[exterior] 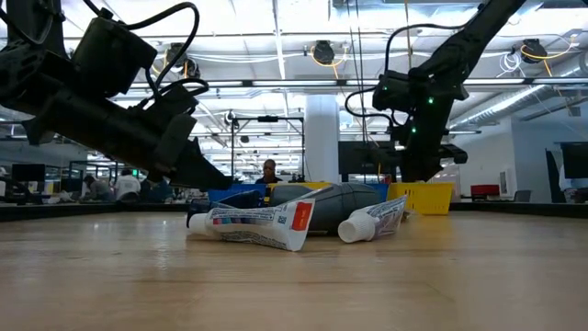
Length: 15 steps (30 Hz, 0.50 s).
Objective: Pick & Place Travel size toiletries
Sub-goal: Put the white toothpaste into the right yellow bin, then put the blue shave cream into the left blue bin
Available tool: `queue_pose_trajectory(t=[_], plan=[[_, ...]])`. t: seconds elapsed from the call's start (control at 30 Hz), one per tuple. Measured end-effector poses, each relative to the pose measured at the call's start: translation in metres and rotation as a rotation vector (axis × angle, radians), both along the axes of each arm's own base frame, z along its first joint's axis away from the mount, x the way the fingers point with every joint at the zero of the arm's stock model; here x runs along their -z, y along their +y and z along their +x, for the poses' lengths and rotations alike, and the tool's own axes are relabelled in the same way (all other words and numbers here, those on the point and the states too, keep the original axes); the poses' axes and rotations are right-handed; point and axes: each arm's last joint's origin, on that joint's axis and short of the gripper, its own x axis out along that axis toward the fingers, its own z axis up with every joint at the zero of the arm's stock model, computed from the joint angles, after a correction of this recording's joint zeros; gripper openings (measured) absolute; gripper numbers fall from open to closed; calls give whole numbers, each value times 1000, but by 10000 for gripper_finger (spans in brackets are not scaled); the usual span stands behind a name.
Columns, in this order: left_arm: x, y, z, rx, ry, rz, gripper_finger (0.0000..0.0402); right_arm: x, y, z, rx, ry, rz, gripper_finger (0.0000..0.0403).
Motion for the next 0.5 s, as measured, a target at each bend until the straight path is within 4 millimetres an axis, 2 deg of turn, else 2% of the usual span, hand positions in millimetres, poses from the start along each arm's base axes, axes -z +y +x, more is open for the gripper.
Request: queue_pose_trajectory(t=[0.33, 0.5], plan=[[0, -2, 0, 9, 0, 0, 24, 0, 3, 2, 26, -24, 5, 91], [0, -5, -1, 19, 0, 0, 24, -3, 2, 3, -6, 1, -47, 123]])
